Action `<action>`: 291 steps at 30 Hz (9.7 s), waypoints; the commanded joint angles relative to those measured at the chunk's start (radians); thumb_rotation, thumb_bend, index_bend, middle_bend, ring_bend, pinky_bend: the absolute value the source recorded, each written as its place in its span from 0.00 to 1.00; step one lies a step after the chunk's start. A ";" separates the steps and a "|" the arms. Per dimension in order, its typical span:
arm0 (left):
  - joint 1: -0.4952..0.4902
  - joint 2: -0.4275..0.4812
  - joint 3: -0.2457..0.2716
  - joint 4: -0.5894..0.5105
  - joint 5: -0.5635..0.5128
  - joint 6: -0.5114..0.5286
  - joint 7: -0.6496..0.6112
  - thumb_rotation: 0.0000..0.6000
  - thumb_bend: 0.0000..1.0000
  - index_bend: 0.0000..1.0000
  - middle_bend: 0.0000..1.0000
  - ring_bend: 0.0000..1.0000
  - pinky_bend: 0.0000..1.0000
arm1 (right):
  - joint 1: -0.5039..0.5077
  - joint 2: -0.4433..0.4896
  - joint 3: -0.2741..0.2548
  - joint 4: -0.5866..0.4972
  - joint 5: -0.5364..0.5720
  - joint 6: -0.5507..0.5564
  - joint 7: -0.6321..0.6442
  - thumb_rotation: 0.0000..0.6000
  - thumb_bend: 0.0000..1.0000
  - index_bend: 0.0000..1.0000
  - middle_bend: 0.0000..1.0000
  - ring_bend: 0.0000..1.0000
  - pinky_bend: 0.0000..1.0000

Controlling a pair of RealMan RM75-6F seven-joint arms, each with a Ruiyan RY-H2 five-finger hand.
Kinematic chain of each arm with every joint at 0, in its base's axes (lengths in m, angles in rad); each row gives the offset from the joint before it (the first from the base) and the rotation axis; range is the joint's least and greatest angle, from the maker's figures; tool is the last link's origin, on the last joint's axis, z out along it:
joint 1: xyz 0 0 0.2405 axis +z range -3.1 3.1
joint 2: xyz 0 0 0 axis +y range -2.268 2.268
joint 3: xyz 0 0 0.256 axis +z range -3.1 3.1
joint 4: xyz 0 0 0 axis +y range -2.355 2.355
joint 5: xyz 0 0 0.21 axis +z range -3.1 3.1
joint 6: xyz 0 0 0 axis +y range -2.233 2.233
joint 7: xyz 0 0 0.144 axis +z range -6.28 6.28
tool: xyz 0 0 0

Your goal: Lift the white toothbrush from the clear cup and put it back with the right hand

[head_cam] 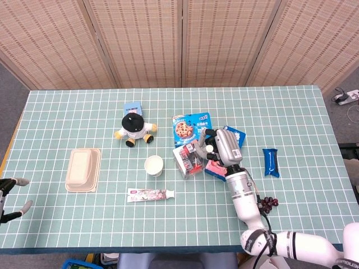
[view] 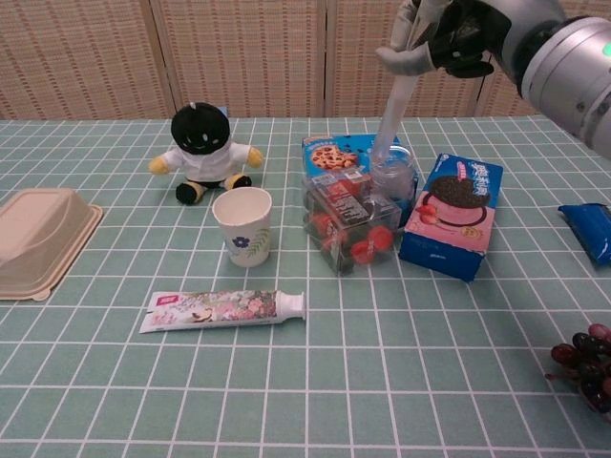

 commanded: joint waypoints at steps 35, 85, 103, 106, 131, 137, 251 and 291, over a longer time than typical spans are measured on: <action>0.002 0.001 0.003 -0.003 0.004 0.005 -0.003 1.00 0.25 0.46 0.41 0.32 0.43 | -0.068 0.230 -0.117 -0.204 -0.195 -0.080 0.147 1.00 0.64 0.81 1.00 1.00 1.00; 0.001 -0.005 0.001 -0.004 0.001 0.008 0.023 1.00 0.25 0.46 0.41 0.32 0.43 | -0.097 0.348 -0.156 -0.169 -0.270 -0.147 0.349 1.00 0.65 0.81 1.00 1.00 1.00; 0.004 -0.005 0.000 -0.003 0.002 0.016 0.020 1.00 0.25 0.46 0.41 0.32 0.43 | -0.085 0.337 -0.160 -0.223 -0.172 -0.181 0.259 1.00 0.65 0.81 1.00 1.00 1.00; 0.004 -0.003 0.000 -0.004 0.003 0.015 0.019 1.00 0.25 0.46 0.41 0.32 0.43 | -0.096 0.338 -0.149 -0.210 -0.224 -0.193 0.401 1.00 0.65 0.81 1.00 1.00 1.00; 0.005 0.001 -0.001 -0.012 -0.005 0.012 0.022 1.00 0.25 0.46 0.41 0.32 0.43 | -0.118 0.307 -0.209 -0.228 -0.228 -0.085 0.076 1.00 0.65 0.81 1.00 1.00 1.00; 0.007 0.003 -0.001 -0.012 -0.003 0.016 0.015 1.00 0.25 0.46 0.41 0.32 0.43 | -0.152 0.306 -0.174 -0.263 -0.253 -0.081 0.367 1.00 0.65 0.81 1.00 1.00 1.00; 0.014 0.016 0.019 -0.025 0.050 0.036 0.000 1.00 0.25 0.47 0.41 0.32 0.43 | 0.042 -0.006 -0.021 0.314 0.140 -0.182 0.199 1.00 0.58 0.61 1.00 1.00 1.00; -0.001 -0.003 0.019 -0.015 0.026 -0.001 0.039 1.00 0.25 0.47 0.41 0.32 0.43 | -0.143 0.260 -0.089 0.041 -0.140 -0.020 0.249 1.00 0.01 0.22 1.00 1.00 1.00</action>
